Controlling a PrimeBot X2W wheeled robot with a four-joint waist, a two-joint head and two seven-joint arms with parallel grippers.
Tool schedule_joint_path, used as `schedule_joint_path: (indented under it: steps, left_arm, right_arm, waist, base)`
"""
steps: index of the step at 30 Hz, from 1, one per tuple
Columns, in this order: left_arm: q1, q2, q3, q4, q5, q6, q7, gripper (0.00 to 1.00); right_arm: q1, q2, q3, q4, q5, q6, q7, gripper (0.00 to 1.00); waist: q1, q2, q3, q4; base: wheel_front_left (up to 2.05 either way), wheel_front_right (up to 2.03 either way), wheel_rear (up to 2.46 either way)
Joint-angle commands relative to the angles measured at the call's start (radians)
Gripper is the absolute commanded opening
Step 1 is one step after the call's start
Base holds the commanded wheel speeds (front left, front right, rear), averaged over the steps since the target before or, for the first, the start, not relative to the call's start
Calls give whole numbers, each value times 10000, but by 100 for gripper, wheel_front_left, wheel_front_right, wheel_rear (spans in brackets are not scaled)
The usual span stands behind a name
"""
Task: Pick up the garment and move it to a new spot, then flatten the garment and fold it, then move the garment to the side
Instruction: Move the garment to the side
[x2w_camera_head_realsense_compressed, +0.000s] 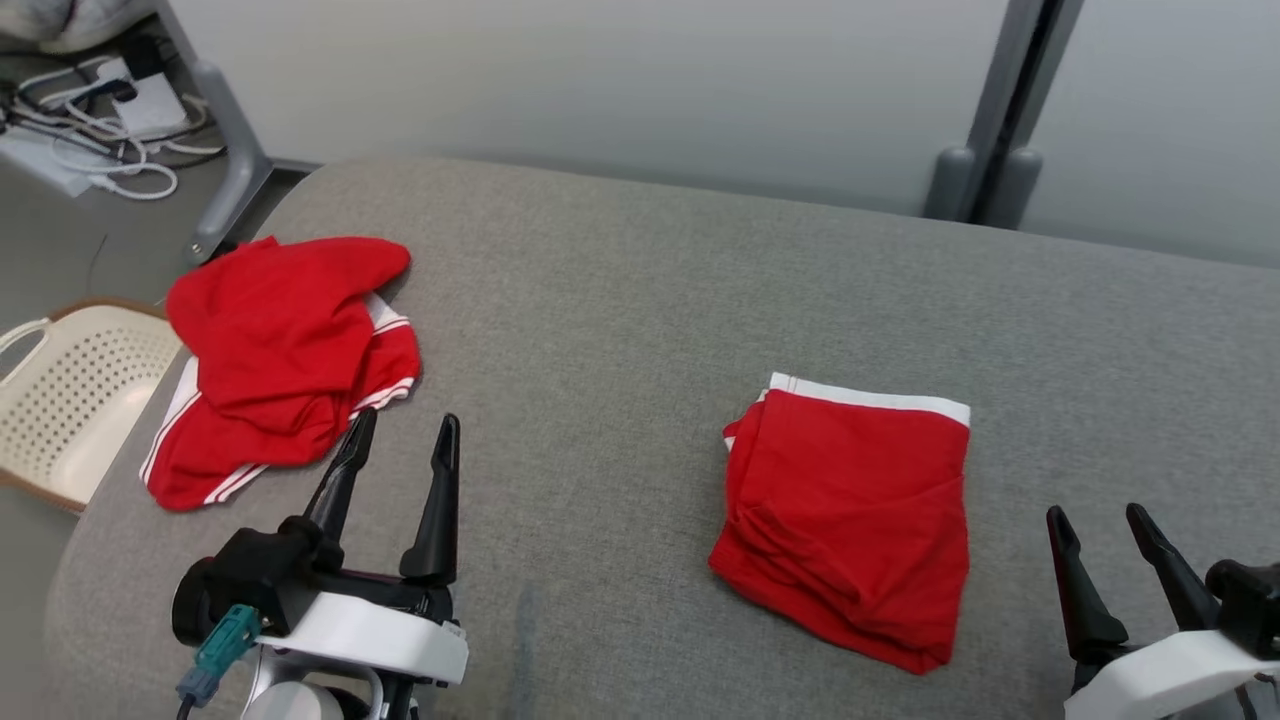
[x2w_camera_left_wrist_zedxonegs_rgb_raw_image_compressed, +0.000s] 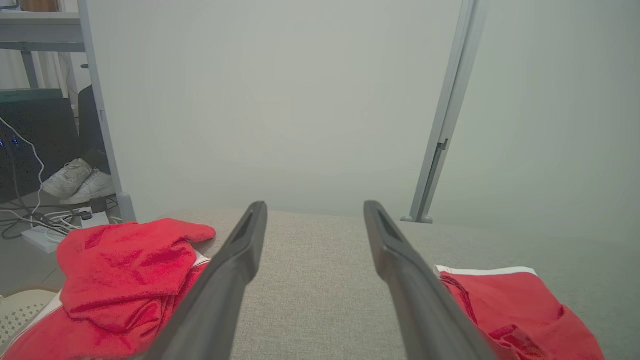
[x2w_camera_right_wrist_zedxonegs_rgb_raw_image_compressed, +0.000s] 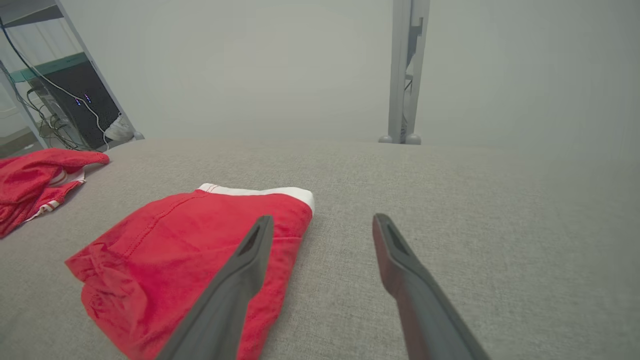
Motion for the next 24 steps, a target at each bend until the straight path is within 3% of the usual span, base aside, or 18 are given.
schedule_joint_path:
  steps: [1, 9, 20, 21, 22, 23, 24]
  left_arm:
    - [-284, -67, -1, 18, -18, -27, -116, 100]
    - [-778, -331, -54, 275, -4, -114, -443, 100]
    - [-947, -428, -2, 555, 61, -171, -594, 100]
    - [-954, -432, -1, 559, 68, -174, -600, 100]
    - [-958, -437, 1, 561, 73, -172, -607, 100]
    - [-960, -443, -12, 573, 78, -189, -619, 100]
    - [-947, -438, -5, 582, 79, -198, -624, 100]
  right_arm:
    - [-253, -106, 109, 184, 57, -3, 38, 100]
    - [-1015, -352, 599, 1735, 355, -3, -28, 100]
    - [-1383, -471, 1508, 3957, 661, -3, 326, 100]
    - [-1420, -455, 1571, 4079, 789, -3, 349, 71]
    - [-1480, -450, 1627, 4147, 831, -3, 349, 32]
    - [-1553, -514, 1735, 4273, 923, -3, 391, 0]
    - [-1612, -538, 1774, 4328, 969, -4, 356, 0]
  waist:
    - [0, -1, 702, 703]
    - [0, -1, 1389, 1388]
    - [0, -1, 1378, 1343]
    - [0, -1, 1370, 1314]
    - [0, -1, 1366, 1271]
    - [0, -1, 1342, 1183]
    - [0, -1, 1319, 1129]
  base:
    - [0, 0, 0]
    - [0, 0, 0]
    - [0, 0, 0]
    - [0, 0, 0]
    - [0, 0, 0]
    - [0, 0, 0]
    - [0, 0, 0]
